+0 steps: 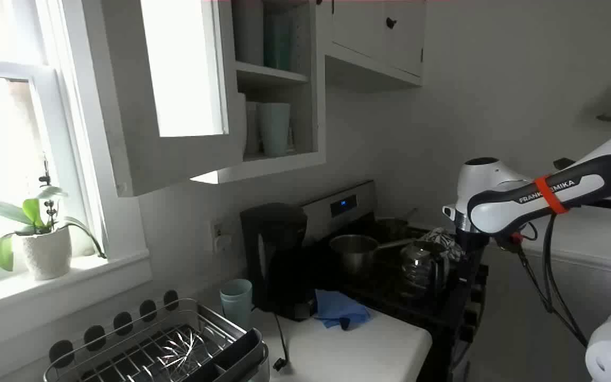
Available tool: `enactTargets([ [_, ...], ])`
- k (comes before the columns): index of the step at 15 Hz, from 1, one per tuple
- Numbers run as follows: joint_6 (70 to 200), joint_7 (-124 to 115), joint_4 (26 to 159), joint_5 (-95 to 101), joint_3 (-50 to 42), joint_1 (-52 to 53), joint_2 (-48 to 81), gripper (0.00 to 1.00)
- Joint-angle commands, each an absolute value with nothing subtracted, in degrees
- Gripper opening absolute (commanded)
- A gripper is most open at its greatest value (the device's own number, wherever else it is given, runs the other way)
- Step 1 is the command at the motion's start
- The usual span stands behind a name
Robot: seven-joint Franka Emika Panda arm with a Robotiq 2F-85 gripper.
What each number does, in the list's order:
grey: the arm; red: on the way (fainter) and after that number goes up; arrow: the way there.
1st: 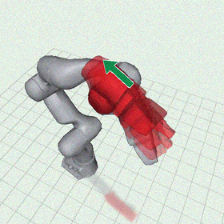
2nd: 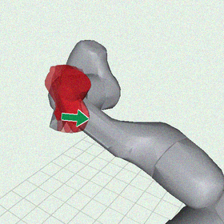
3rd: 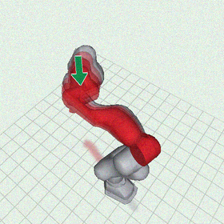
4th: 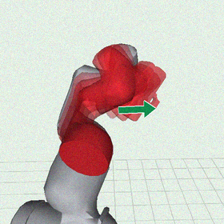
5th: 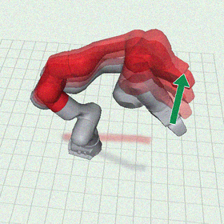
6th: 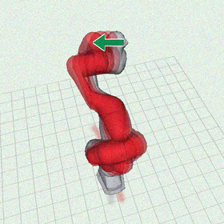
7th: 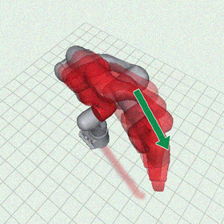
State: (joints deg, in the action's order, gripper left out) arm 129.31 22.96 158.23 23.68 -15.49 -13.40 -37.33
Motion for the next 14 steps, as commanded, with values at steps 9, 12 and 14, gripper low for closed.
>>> enactTargets([
  [9, 129.65, 26.93, 156.44, 16.65, -16.58, -8.67, -43.17, 1.0],
  [12, 128.72, 29.9, 152.7, 12.85, -16.05, -4.58, -46.92, 1.0],
  [14, 130.02, 30.9, 149.57, 11.77, -15.18, -1.52, -47.91, 1.0],
])
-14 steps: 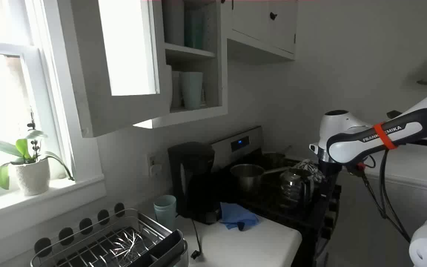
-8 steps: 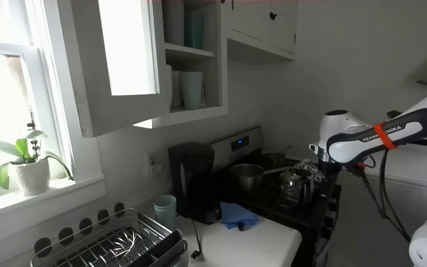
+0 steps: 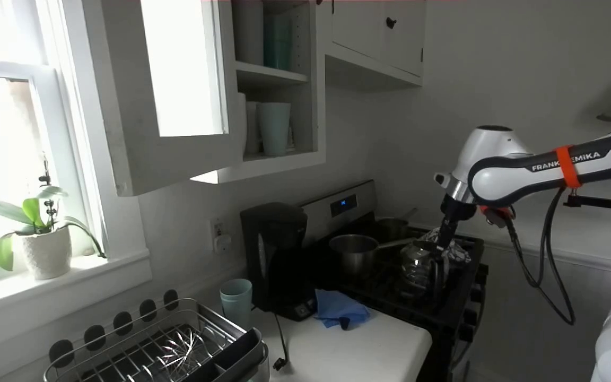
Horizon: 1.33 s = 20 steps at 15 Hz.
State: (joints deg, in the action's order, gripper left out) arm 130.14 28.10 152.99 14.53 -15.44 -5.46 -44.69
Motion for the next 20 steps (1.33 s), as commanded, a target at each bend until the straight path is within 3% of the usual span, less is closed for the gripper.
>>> enactTargets([
  [1, 130.87, 30.93, 147.83, 11.45, -14.61, 0.08, -47.9, 1.0],
  [9, 138.08, 27.02, 138.84, 3.17, -10.22, 12.42, -44.14, 1.0],
  [20, 139.31, 27.46, 137.69, 0.41, -10.96, 14.87, -43.73, 1.0],
])
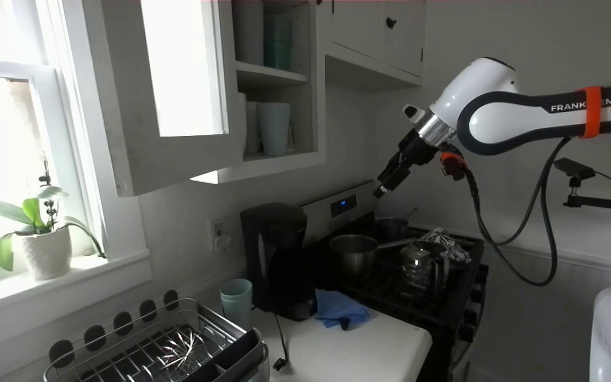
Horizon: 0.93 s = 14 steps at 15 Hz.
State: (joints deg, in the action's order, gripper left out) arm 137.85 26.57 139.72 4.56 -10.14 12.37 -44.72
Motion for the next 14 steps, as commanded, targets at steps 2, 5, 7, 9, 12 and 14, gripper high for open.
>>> enactTargets([
  [2, 142.42, 25.2, 135.03, -4.13, -11.13, 16.54, -42.76, 1.0],
  [5, 142.65, 21.16, 129.47, -10.02, -10.51, 18.26, -40.91, 1.0],
  [7, 142.49, 17.25, 125.92, -13.21, -9.85, 18.11, -39.22, 1.0],
  [9, 142.32, 12.34, 122.85, -15.37, -8.69, 16.63, -36.99, 1.0],
  [12, 141.97, 3.83, 118.81, -17.58, -6.25, 14.22, -33.7, 1.0],
  [14, 140.23, 1.05, 116.35, -18.79, -5.5, 14.1, -31.76, 1.0],
])
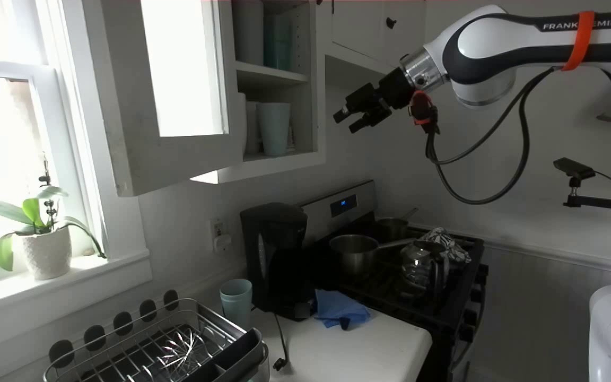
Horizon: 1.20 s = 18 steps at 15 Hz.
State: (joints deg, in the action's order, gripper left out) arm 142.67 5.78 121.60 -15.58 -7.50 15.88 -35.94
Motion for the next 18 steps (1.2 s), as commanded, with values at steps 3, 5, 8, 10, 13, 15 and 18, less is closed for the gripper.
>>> enactTargets([
  [3, 141.84, 3.27, 118.47, -18.42, -4.81, 13.67, -32.9, 1.0],
  [5, 141.85, 3.44, 118.59, -18.35, -4.7, 13.45, -32.73, 1.0],
  [8, 141.19, 0.87, 118.08, -17.86, -4.06, 11.82, -32.32, 1.0],
  [10, 139.97, -4.48, 116.91, -16.74, -2.53, 8.64, -31.3, 1.0],
  [13, 136.31, -12.31, 114.8, -14.64, 0.23, 3.41, -30.1, 1.0],
  [15, 132.74, -16.42, 112.87, -13.38, 1.84, 0.72, -29.39, 1.0],
  [18, 128.22, -19.75, 109.34, -13.46, 2.76, -0.6, -28.0, 1.0],
])
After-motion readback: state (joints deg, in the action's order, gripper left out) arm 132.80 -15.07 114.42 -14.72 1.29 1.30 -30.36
